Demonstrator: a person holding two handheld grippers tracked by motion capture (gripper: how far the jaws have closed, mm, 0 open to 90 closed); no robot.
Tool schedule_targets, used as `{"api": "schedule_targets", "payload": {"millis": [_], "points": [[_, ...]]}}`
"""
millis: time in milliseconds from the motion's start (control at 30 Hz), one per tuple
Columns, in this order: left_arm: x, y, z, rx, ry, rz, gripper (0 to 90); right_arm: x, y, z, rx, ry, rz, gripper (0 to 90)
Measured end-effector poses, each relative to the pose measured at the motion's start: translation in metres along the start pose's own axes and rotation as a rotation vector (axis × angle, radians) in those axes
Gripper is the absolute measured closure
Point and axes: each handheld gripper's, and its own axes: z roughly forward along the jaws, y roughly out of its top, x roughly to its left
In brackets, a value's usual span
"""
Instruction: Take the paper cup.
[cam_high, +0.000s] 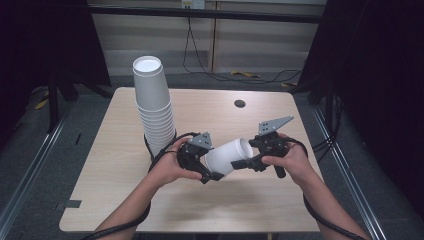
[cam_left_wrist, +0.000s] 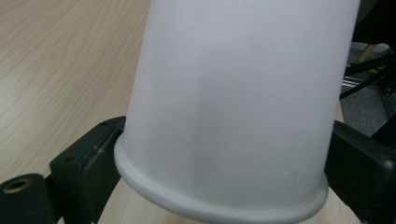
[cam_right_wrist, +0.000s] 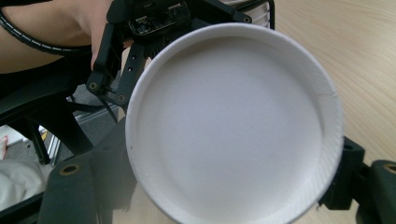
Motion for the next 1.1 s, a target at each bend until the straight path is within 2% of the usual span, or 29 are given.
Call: {"api": "schedule_targets", "payload": {"millis": [300,400,533,600,700,733,800,900,933,1100], "points": [[-0.002,0.003,-0.006,0.015,0.011,0.012,16.1,0.0,0.001,-0.001,0.001,0.009,0.0,24.0],[-0.003,0.005,-0.007,0.04,0.018,0.025,17.3,0.0,0.001,-0.001,0.006,0.012,-0.003,23.9],[-0.005,0.007,-0.007,0.062,0.025,0.022,17.7,0.001,0.002,0.0,0.037,0.009,-0.021,23.3],[-0.005,0.008,-0.007,0.091,0.031,0.025,17.8,0.001,0.002,0.0,0.047,0.006,-0.036,23.2],[-0.006,0.009,-0.008,0.112,0.031,0.036,17.8,0.001,0.003,0.001,0.079,-0.005,-0.052,19.3],[-0.007,0.01,-0.008,0.112,0.031,0.025,17.8,0.001,0.003,0.001,0.088,-0.011,-0.059,18.8],[-0.007,0.01,-0.009,0.124,0.044,0.035,17.8,0.001,0.003,0.001,0.105,-0.011,-0.067,18.9],[-0.006,0.011,-0.01,0.13,0.046,0.026,17.8,0.002,0.004,0.002,0.14,-0.022,-0.09,18.9],[-0.006,0.011,-0.01,0.146,0.046,0.043,17.8,0.002,0.004,0.002,0.148,-0.024,-0.1,18.9],[-0.007,0.013,-0.011,0.154,0.054,0.037,17.7,0.002,0.005,0.001,0.195,-0.031,-0.131,18.9]]}}
